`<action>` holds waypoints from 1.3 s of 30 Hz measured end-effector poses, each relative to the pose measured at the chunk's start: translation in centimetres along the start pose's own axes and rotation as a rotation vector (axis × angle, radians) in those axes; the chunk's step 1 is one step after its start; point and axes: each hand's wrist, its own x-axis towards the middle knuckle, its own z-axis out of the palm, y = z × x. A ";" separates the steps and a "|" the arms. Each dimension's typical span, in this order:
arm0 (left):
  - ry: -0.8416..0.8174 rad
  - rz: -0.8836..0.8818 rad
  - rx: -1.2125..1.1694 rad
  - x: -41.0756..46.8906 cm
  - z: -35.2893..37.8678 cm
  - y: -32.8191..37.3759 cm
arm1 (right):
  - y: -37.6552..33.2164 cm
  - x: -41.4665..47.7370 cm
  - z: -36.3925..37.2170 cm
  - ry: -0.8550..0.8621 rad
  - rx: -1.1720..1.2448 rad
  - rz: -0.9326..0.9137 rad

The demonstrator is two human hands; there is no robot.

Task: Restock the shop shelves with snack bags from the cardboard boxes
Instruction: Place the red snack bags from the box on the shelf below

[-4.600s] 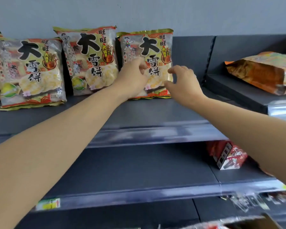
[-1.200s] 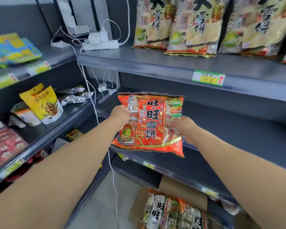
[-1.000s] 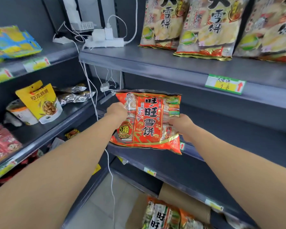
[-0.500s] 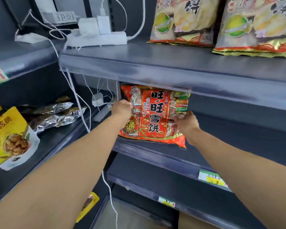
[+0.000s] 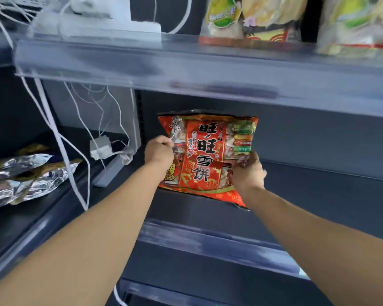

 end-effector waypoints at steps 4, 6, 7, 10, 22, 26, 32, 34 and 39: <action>0.009 0.053 -0.014 1.5 0.2 0.2 | -0.4 0.7 0.8 0.006 0.049 -0.033; 0.000 0.083 -0.022 2.3 0.3 0.4 | -0.6 1.4 1.4 0.019 0.055 -0.041; -0.009 0.090 -0.023 2.7 0.4 0.4 | -0.7 1.8 1.7 0.036 0.058 -0.043; -0.047 0.087 -0.040 3.8 1.1 0.4 | -1.1 3.1 2.4 0.074 0.047 -0.033; -0.208 0.083 0.034 5.1 2.0 0.6 | -1.8 4.8 3.2 0.078 0.003 -0.042; -0.201 0.047 0.061 4.0 1.6 1.0 | -2.0 3.9 2.6 0.047 -0.033 -0.086; -0.228 0.133 0.233 -1.2 0.4 1.9 | -1.8 0.1 -0.2 -0.003 -0.202 -0.216; -0.283 0.160 0.308 -3.8 0.1 2.3 | -1.7 -1.7 -2.0 -0.052 -0.264 -0.280; -0.438 0.188 0.443 -12.2 0.6 4.3 | -0.5 -5.7 -9.1 -0.167 -0.376 -0.323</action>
